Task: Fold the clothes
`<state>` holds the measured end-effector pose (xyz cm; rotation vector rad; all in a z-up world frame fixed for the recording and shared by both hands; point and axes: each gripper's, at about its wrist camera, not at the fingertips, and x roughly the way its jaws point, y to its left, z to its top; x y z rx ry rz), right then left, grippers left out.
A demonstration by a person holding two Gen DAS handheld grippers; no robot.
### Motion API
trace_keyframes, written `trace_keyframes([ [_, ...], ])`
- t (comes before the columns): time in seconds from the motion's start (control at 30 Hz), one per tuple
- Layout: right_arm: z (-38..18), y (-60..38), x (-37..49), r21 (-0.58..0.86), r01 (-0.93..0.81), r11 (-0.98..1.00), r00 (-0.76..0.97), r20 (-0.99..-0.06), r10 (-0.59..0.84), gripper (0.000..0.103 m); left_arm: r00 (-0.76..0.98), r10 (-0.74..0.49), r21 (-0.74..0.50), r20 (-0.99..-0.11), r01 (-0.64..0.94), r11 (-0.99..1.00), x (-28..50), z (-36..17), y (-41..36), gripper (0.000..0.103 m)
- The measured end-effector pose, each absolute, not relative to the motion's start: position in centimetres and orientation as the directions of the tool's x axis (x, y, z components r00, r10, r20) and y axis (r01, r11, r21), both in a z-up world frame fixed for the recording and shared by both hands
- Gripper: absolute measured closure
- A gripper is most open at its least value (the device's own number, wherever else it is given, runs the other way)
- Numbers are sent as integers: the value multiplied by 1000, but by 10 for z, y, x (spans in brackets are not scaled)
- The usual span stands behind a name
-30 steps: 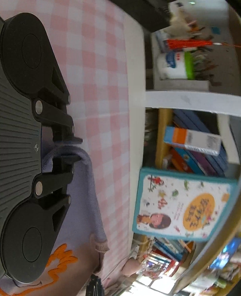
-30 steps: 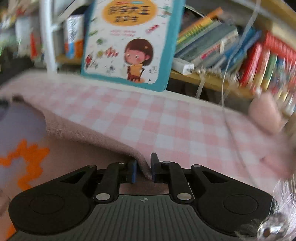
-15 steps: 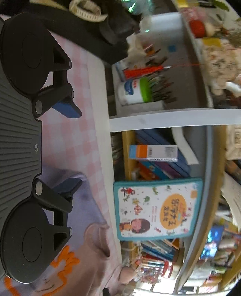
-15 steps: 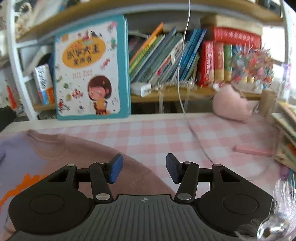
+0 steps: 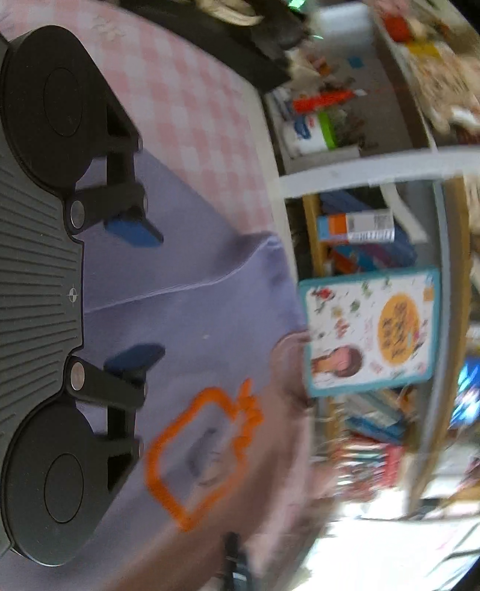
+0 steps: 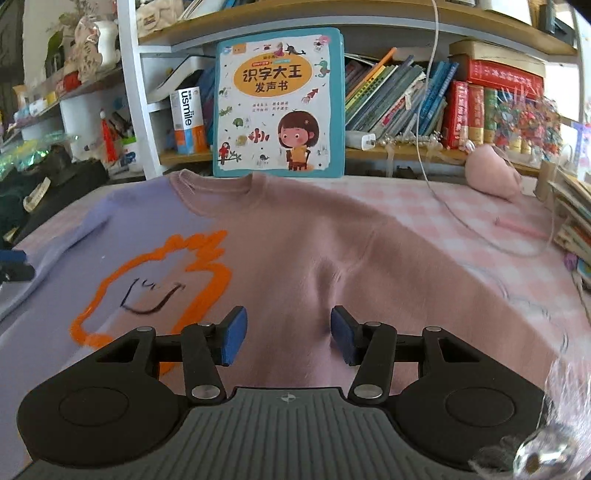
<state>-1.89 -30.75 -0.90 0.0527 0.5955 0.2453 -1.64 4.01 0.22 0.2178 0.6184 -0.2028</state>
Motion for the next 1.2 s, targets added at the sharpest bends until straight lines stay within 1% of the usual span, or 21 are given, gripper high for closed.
trace_keyframes([
  [0.03,-11,-307,-20,123,-209,970,800,-550,241,55,795,-84,205,-601,255,945,-15,-4,35,72],
  [0.07,-13,-306,-22,125,-203,971,800,-551,238,55,793,-55,256,-606,260,931,-14,-8,31,80],
  [0.1,-15,-305,-22,116,-200,973,799,-556,230,55,793,-51,275,-608,270,923,-12,-10,31,81],
  [0.13,-18,-303,-23,96,-195,976,797,-565,214,55,792,-47,294,-609,280,914,-10,-11,31,86],
  [0.17,-21,-301,-23,82,-194,978,794,-572,206,54,790,-45,305,-611,288,908,-8,-11,32,95],
  [0.2,-23,-300,-23,69,-194,979,791,-579,197,55,789,-49,299,-612,289,909,-5,-7,35,98],
  [0.33,-24,-300,-23,59,-198,978,791,-580,196,55,830,-23,285,-558,218,933,9,19,61,98],
  [0.47,-24,-300,-23,58,-200,978,790,-581,196,54,858,38,267,-512,117,956,37,43,101,98],
  [0.53,-24,-300,-23,58,-200,978,790,-581,196,54,849,74,224,-523,53,973,63,49,129,98],
  [0.6,-24,-300,-23,59,-200,978,790,-581,197,54,818,136,207,-558,-21,978,92,45,155,93],
  [0.7,-24,-301,-23,60,-201,978,790,-580,198,54,756,219,162,-618,-150,975,125,36,197,93],
  [0.77,-24,-301,-23,62,-201,978,790,-580,199,54,739,236,87,-631,-235,968,126,34,223,93],
  [0.83,-23,-301,-23,62,-202,977,789,-581,200,53,750,246,34,-614,-286,958,113,37,237,92],
  [0.9,-24,-301,-23,61,-204,977,789,-581,201,52,773,244,18,-585,-288,957,92,40,238,85],
  [0.93,-24,-301,-23,60,-204,977,789,-581,200,52,784,238,18,-573,-279,960,82,41,235,79],
  [0.97,-24,-301,-23,59,-205,977,788,-582,200,52,795,222,38,-565,-243,969,72,39,225,73],
  [1.0,-24,-301,-23,58,-205,977,788,-582,200,51,804,204,59,-558,-207,976,62,38,215,70],
  [1.1,-24,-299,-23,52,-203,978,788,-583,195,49,845,116,147,-522,-45,988,32,28,164,68],
  [1.2,-23,-297,-22,49,-200,979,789,-584,190,47,864,-13,215,-504,140,966,10,16,105,68],
])
